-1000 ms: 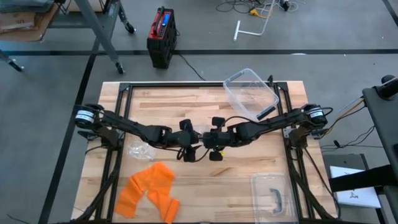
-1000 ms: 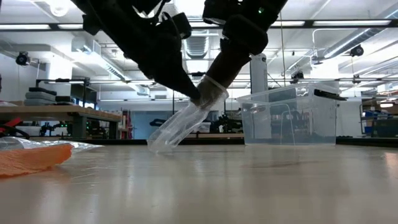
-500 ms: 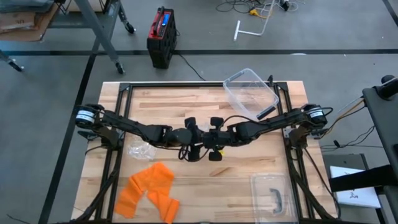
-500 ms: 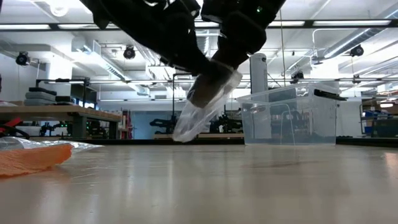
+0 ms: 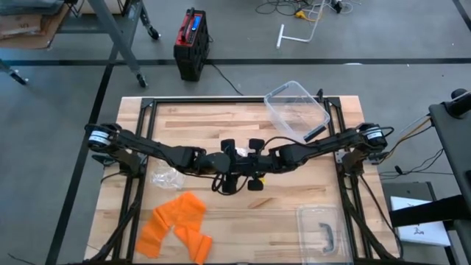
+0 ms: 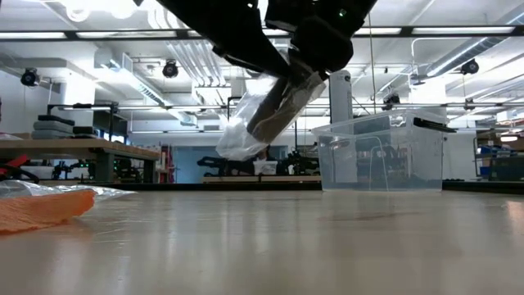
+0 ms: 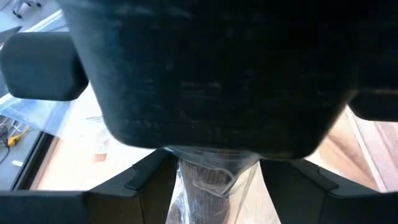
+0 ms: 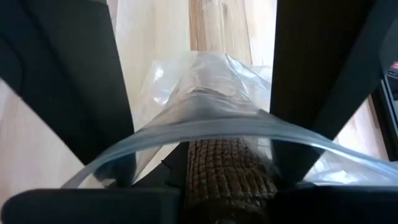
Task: Roll bandage
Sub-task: Put the brown bandage into the zip bag, then put the zip bag with the brown bandage into the transparent bin
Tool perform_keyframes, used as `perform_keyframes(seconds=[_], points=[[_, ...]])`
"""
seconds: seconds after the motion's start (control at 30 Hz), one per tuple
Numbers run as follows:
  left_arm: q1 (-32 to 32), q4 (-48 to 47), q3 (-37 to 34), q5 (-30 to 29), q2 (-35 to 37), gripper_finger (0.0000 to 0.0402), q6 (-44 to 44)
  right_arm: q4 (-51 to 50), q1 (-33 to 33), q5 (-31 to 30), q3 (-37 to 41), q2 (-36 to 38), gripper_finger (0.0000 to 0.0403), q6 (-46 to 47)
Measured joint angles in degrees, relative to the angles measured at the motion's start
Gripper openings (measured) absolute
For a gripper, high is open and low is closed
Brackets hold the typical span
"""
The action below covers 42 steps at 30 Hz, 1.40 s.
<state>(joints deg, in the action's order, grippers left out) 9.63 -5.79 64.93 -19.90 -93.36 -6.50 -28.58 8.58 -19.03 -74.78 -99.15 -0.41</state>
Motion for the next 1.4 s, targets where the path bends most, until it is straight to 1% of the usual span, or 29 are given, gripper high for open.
perform_keyframes(seconds=[0.17,0.3,0.4,0.5,0.67,0.73,0.9,1.07,1.13,1.27,1.33,1.4], points=[[0.0,1.38,-0.8,-0.02,0.0,0.021,-0.52,0.15,0.06,-0.02,0.01,-0.01,0.0097,-1.67],[0.02,1.91,-1.39,-0.04,0.0,0.0183,0.04,0.24,0.41,0.19,0.07,-0.02,0.0114,-3.41],[0.0,2.25,-1.77,-0.14,0.0,0.0146,0.09,-0.52,0.4,1.47,-0.4,-0.02,0.0133,-3.84],[0.0,2.33,-1.93,-0.18,0.07,0.01,0.1,-1.64,0.42,3.21,-1.35,-0.02,0.0157,-4.13],[0.0,2.35,-2.34,-0.16,0.07,0.0024,-0.14,-7.99,0.51,3.23,-4.64,0.87,0.0197,-3.82],[0.0,2.13,-2.45,-0.15,0.07,0.0007,-0.15,-10.49,0.73,3.23,-5.81,1.43,0.0212,-3.42],[0.02,2.23,-2.46,-0.15,0.07,0.0013,-0.31,-13.65,1.33,3.19,-7.04,4.45,0.0247,-3.26],[0.06,1.82,-2.81,-0.09,0.09,0.0002,-0.31,-18.98,1.97,2.28,-8.9,10.38,0.027,-1.37],[0.09,2.07,-2.84,-0.09,0.5,0.0004,-0.31,-20.82,2.25,1.57,-8.89,13.55,0.0275,0.11],[0.07,2.2,-2.84,-0.09,3.23,0.0001,-1.59,-23.89,3.2,-2.36,-8.64,18.58,0.0276,3.63],[0.04,2.23,-2.92,-0.13,5.73,0.0001,-2.41,-23.06,4.04,-3.36,-8.14,20.64,0.0273,4.61],[-0.19,3.32,-2.93,-1.82,8.7,0.0002,-3.36,-21.86,4.8,-3.67,-7.46,21.54,0.0269,5.5]])
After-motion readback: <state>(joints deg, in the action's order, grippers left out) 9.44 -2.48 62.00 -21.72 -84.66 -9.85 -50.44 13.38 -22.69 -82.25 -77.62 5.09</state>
